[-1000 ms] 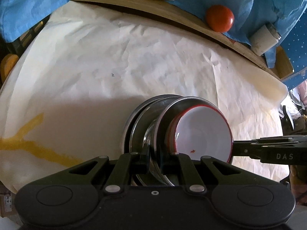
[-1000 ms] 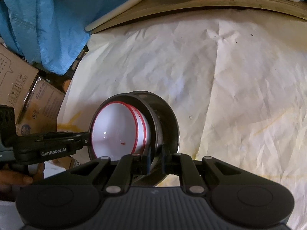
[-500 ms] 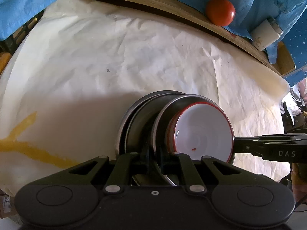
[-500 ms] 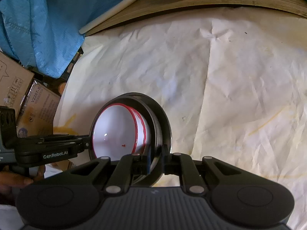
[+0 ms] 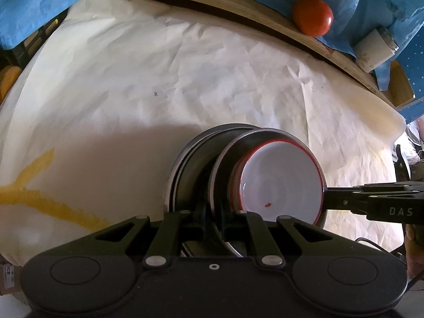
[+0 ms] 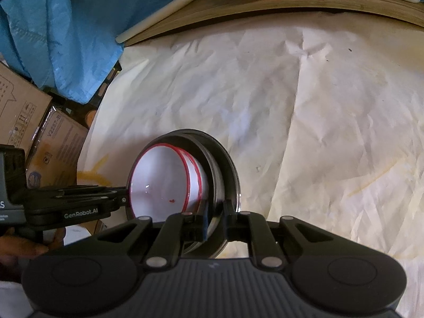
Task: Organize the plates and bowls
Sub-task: 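Lift and carry the whole dish stack with both grippers across the table, then lower the dish stack onto the paper and open both grippers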
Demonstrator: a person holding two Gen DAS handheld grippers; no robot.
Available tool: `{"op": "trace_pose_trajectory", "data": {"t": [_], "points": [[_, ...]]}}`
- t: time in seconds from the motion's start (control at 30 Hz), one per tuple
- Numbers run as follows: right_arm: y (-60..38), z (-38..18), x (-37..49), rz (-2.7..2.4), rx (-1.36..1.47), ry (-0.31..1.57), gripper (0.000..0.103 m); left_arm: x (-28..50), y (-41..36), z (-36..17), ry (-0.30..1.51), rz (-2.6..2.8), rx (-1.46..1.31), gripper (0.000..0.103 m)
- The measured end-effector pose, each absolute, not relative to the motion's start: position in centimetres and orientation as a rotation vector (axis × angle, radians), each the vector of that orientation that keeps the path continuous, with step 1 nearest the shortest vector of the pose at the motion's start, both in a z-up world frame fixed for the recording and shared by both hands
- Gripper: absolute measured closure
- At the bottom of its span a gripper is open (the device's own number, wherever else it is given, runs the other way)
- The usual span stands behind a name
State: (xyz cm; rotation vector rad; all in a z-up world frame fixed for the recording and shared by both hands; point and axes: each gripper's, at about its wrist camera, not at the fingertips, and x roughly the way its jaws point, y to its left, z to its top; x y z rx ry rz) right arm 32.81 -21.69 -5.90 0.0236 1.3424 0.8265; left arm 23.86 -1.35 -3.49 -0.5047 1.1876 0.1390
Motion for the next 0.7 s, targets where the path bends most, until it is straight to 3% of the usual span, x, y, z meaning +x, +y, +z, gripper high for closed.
{"op": "trace_pose_trajectory", "data": {"t": [0.7], "points": [[-21.38, -5.97, 32.68, 0.839, 0.012, 1.338, 0.088, 24.11, -1.28, -3.28, 1.182, 0.156, -0.478, 0.094]]}}
